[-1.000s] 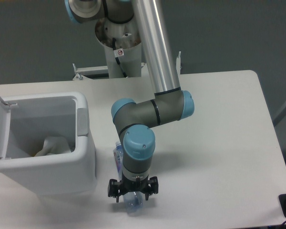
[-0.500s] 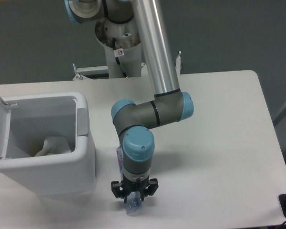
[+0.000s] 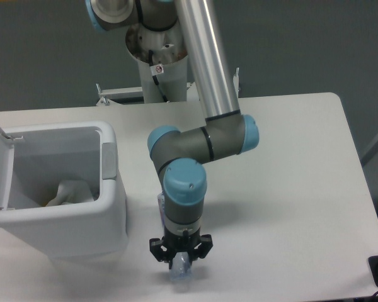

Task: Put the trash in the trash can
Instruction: 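Close the gripper on the bottle and lift it, then carry the bottle over the bin and release it inside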

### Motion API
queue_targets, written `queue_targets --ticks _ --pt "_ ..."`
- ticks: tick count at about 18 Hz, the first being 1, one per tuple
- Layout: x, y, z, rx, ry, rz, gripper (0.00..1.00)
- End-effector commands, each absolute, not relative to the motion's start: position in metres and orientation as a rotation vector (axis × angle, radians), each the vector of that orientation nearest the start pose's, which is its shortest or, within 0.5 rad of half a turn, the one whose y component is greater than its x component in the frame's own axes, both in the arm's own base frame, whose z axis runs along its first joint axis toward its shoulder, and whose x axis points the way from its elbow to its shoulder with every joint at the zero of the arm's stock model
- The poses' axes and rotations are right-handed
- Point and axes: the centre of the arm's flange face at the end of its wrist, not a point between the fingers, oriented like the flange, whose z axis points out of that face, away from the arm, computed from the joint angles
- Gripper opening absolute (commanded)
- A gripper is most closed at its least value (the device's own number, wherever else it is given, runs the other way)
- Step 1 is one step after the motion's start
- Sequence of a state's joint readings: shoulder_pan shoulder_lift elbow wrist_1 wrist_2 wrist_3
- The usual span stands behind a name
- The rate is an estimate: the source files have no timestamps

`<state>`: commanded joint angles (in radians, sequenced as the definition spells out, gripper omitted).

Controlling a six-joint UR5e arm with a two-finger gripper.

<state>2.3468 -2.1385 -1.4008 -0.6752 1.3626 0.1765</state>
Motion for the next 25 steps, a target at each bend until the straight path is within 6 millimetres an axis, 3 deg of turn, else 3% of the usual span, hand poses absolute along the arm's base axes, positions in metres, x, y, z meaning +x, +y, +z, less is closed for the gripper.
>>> queue_targets --ticks 5,7,11,15,17,22,25 --pt "-0.435 0.6 0.448 -2.256 -0.702 0.013 0.46" --pt "-0.431 0.589 0.503 -2.168 -0.685 0.015 0.46" --pt "-0.397 0.579 0.559 -2.1 -0.647 0.014 0.46" --pt "-0.343 0.583 0.58 -2.094 -0.6 -0.024 0.46" --pt "-0.306 0.592 0.587 -2.104 -0.545 -0.051 0.46" --pt "-0.227 0.628 0.575 -2.156 -0.418 -0.136 0.46" --pt "-0.188 0.638 0.548 -2.214 -0.378 -0.192 0.47"
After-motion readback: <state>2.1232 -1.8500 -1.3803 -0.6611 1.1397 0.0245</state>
